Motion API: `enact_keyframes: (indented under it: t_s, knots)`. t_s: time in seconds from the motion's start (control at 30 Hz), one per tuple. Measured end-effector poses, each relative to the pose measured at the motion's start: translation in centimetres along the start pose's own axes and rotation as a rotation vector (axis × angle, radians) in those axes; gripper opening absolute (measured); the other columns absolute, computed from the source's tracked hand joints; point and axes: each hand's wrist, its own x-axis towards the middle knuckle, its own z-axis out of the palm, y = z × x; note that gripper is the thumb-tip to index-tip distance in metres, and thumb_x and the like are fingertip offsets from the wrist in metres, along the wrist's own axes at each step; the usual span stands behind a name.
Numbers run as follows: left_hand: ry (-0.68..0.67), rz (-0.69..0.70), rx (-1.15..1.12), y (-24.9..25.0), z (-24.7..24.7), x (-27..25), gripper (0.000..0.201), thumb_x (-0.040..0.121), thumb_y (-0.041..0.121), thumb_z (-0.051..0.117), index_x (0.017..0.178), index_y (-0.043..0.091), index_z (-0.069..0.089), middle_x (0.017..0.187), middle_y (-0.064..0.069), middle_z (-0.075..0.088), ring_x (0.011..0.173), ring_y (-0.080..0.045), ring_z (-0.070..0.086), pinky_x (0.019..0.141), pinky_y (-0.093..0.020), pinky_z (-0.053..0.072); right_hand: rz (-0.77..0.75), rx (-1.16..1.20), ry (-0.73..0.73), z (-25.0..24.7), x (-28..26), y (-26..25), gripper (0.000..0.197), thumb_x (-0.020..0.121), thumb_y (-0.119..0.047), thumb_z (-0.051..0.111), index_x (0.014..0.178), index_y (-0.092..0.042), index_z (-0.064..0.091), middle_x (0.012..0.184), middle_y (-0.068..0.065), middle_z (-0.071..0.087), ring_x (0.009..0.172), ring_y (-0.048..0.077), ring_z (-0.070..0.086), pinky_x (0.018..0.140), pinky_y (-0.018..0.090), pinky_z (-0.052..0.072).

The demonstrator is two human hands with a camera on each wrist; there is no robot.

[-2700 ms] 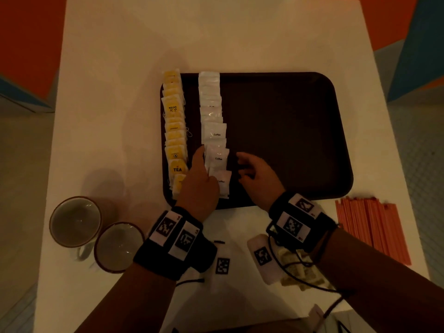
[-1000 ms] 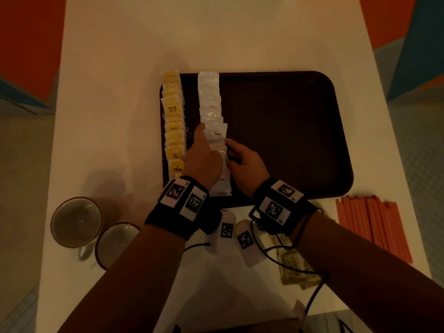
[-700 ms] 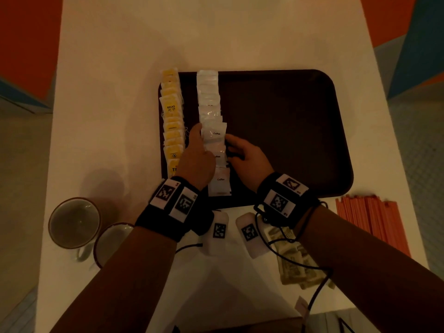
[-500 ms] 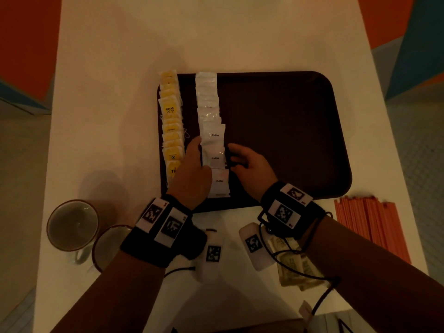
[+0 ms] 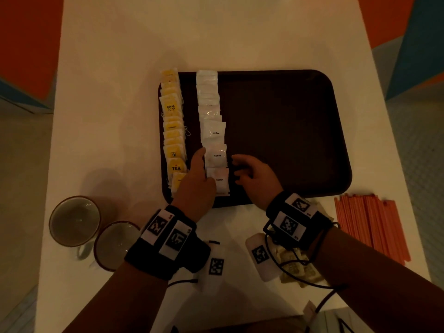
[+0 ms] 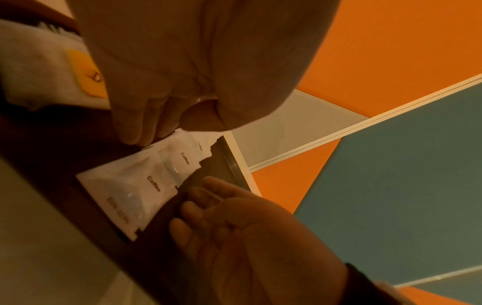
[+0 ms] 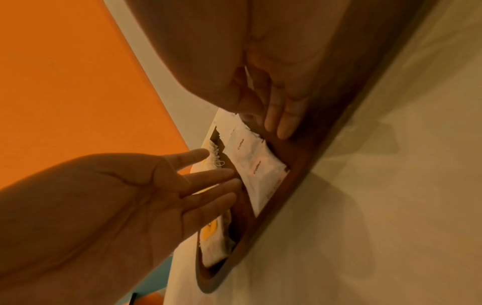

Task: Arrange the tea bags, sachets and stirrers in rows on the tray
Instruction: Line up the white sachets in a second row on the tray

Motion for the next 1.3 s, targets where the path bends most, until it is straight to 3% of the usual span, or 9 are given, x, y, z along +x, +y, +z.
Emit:
enact_keyframes:
  t_s: [0.07,0.17,0.33,0.53,0.63,0.83,1.03,1.13,1.3]
  knots:
    - [-0.014,-0.001,-0.009,0.0,0.0,-0.4,0.064,0.087,-0.013,0.034,0.141,0.020,0.022,0.117,0.008,0.049,0.095,0.001,0.052,0.079,-0.017,0.050,-0.007,-0.105,-0.019,-0.2,-0.4,0.1,0.038,0.088,-0.003,0.052,0.124,-0.017,0.053,0.111,0.001,0.055,0.095,0.012,0.056,0.086,0.026,0.052]
    - [-0.020,0.007,-0.045,0.1,0.3,-0.8,0.066,0.086,-0.014,0.034,0.142,0.019,0.021,0.119,0.003,0.048,0.097,-0.007,0.055,0.083,-0.028,0.051,-0.039,-0.327,-0.036,-0.3,-0.9,-0.2,0.045,0.079,-0.018,0.069,0.121,-0.019,0.053,0.104,-0.005,0.047,0.083,0.004,0.047,0.065,0.008,0.038]
    - [0.009,0.028,-0.064,0.7,0.6,-1.2,0.063,0.088,-0.014,0.034,0.140,0.018,0.021,0.110,0.012,0.047,0.094,-0.004,0.053,0.073,-0.014,0.051,-0.073,-0.412,-0.043,0.8,0.0,-0.9,0.053,0.074,-0.017,0.074,0.121,-0.016,0.049,0.112,0.001,0.044,0.090,0.008,0.041,0.080,0.018,0.038]
    - [0.012,0.015,-0.087,0.8,0.4,-1.3,0.061,0.089,-0.014,0.034,0.140,0.017,0.022,0.102,0.015,0.046,0.086,0.002,0.052,0.068,-0.004,0.049,-0.079,-0.441,-0.052,1.2,0.8,-1.0,0.035,0.074,-0.015,0.073,0.104,-0.015,0.054,0.110,0.000,0.042,0.092,0.011,0.041,0.078,0.022,0.037]
    - [0.010,0.013,-0.078,0.7,0.4,-1.3,0.062,0.088,-0.015,0.034,0.140,0.017,0.022,0.110,0.008,0.047,0.090,-0.002,0.054,0.072,-0.012,0.052,-0.110,-0.407,-0.054,1.1,0.8,-0.9,0.029,0.075,-0.011,0.071,0.094,-0.017,0.049,0.109,0.001,0.048,0.093,0.013,0.046,0.076,0.023,0.040]
    - [0.041,0.008,0.009,0.8,-0.3,-1.1,0.063,0.091,-0.008,0.034,0.144,0.021,0.018,0.114,0.008,0.035,0.077,0.008,0.044,0.058,0.000,0.043,-0.167,-0.277,-0.003,0.8,1.1,-1.5,0.031,0.074,-0.012,0.072,0.091,-0.020,0.047,0.105,0.001,0.051,0.093,0.014,0.051,0.080,0.027,0.047]
    - [0.053,0.059,0.068,1.6,-0.6,-0.1,0.061,0.088,-0.013,0.033,0.142,0.014,0.024,0.118,0.012,0.038,0.104,0.001,0.039,0.062,0.008,0.035,-0.132,-0.275,0.036,0.7,2.4,-2.3,0.038,0.069,-0.010,0.077,0.092,-0.021,0.049,0.108,-0.002,0.042,0.090,0.013,0.053,0.082,0.027,0.053]
    - [0.048,0.084,0.073,1.8,-0.6,0.7,0.056,0.088,-0.010,0.036,0.137,0.016,0.032,0.110,0.014,0.046,0.090,0.006,0.048,0.074,-0.001,0.042,-0.126,-0.273,0.045,0.6,2.6,-2.3,0.036,0.070,-0.010,0.076,0.097,-0.017,0.053,0.118,0.001,0.043,0.091,0.012,0.054,0.083,0.023,0.052]
    - [0.014,0.031,0.080,1.0,-0.3,1.5,0.063,0.086,-0.011,0.035,0.143,0.011,0.022,0.133,-0.007,0.045,0.119,-0.021,0.048,0.104,-0.037,0.041,-0.164,-0.249,0.040,0.4,2.3,-1.7,0.030,0.074,-0.005,0.072,0.098,-0.014,0.056,0.119,0.003,0.048,0.090,0.012,0.056,0.080,0.022,0.053]
